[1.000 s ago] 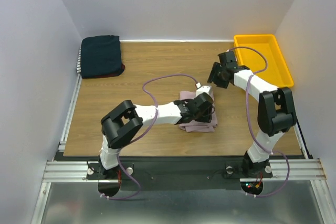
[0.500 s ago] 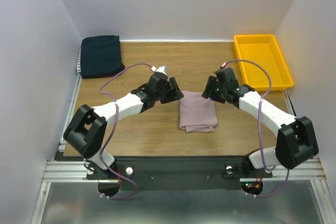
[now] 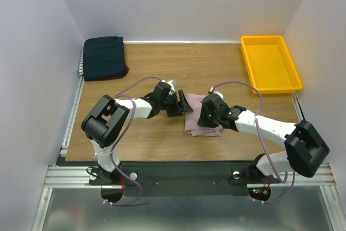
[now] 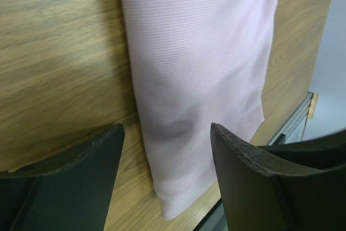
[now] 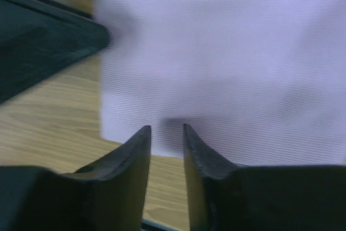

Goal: Fold and stack the tank tops
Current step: Fold the tank top, then neatly place the folded tank top to the corner

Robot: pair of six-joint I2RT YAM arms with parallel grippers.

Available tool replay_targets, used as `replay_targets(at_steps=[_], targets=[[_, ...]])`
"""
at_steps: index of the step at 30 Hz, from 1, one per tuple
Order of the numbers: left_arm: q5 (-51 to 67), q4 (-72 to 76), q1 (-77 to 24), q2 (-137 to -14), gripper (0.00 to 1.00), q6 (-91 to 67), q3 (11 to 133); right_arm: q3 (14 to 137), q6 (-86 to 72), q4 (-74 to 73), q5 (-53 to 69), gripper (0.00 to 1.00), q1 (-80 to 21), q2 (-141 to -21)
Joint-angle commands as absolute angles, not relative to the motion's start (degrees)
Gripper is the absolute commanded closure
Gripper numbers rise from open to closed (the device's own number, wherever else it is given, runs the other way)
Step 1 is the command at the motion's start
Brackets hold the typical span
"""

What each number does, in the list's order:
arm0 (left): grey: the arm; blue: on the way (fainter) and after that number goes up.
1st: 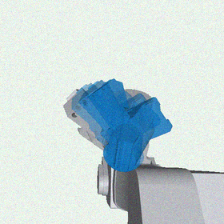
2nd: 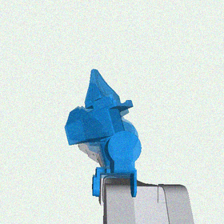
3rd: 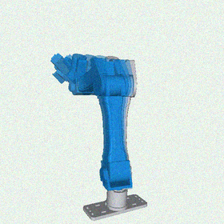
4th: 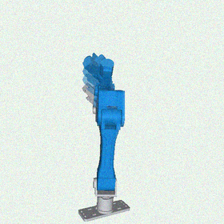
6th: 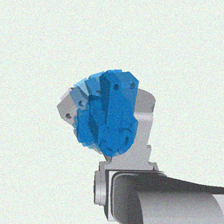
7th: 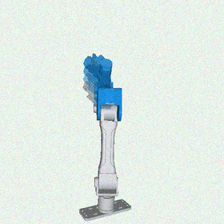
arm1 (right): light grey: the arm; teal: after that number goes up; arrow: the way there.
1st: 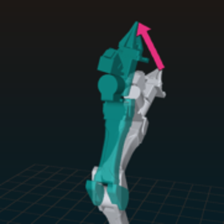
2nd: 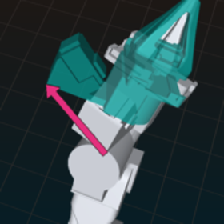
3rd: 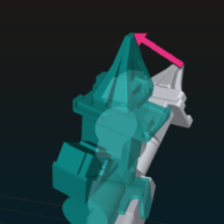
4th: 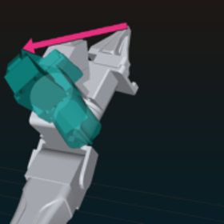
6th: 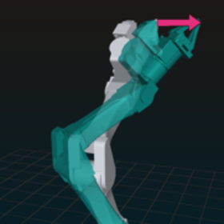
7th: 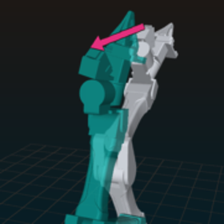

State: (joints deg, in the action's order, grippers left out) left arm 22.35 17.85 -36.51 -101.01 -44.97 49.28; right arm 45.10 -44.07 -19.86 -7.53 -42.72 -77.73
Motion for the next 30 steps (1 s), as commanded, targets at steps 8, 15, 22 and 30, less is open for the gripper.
replay_targets(at_steps=[8, 15, 22, 30], targets=[[24.18, 21.72, -36.91, -105.91, 0.21, -46.14, 48.25, 37.97, -47.11, -15.64, -10.02, 0.82, -42.71, -76.2], [14.61, 15.39, -40.6, -108.45, 0.28, -46.06, 50.44, 36.65, -47.2, -14.94, -9.49, 0.83, -42.71, -76.11], [10.29, 11.61, -42.71, -110.04, 0.61, -45.97, 53.35, 36.65, -47.11, -14.85, -8.97, 0.82, -42.71, -75.76], [-6.29, -6.28, -42.8, -110.3, 1.0, -37.2, 66.86, 42.96, -44.04, -16.08, -8.17, 0.24, -42.71, -72.25]])
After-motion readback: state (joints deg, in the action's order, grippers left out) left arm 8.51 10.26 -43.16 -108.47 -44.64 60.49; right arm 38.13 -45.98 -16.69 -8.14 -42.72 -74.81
